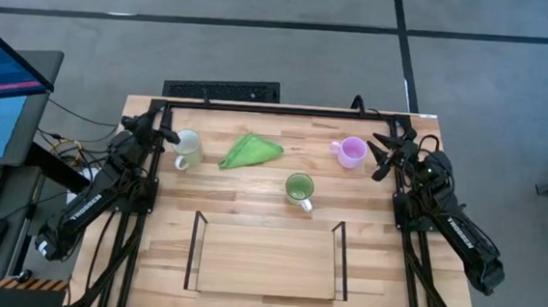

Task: Stack small to large cups/mugs on shelf
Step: Put the light green mug on the shelf

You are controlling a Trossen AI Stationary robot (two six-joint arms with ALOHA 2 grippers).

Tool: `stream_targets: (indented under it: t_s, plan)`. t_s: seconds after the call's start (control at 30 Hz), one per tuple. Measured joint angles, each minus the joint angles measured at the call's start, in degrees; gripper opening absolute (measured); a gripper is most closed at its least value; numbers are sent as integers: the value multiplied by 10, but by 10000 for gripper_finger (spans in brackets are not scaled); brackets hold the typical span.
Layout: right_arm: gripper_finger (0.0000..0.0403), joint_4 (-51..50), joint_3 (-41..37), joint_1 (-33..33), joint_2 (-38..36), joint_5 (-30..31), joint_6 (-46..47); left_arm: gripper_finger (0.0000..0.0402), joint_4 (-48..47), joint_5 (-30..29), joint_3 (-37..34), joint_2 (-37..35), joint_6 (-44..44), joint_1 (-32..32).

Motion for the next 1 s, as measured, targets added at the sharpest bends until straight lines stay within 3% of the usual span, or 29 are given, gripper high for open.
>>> stream_targets:
  t_s: [0.1, 0.2, 0.43, 0.63, 0.7, 0.9, 1.0]
  plan:
    - [177, 0, 0, 0, 0, 0, 0, 247, 11, 110, 6, 0, 2, -1]
    - [177, 0, 0, 0, 0, 0, 0, 247, 6, 176, 24, 0, -23, 0]
    - [177, 0, 0, 0, 0, 0, -3, 247, -48, 260, 83, 13, -33, 0]
    - [177, 0, 0, 0, 0, 0, -25, 247, -56, 328, 145, 95, -76, -1]
    - [177, 0, 0, 0, 0, 0, -30, 247, -91, 329, 183, 137, -69, -1]
    - [177, 0, 0, 0, 0, 0, -25, 247, -268, 230, 322, 277, -37, -1]
    - [177, 0, 0, 0, 0, 0, -25, 247, -350, 215, 388, 336, -46, -1]
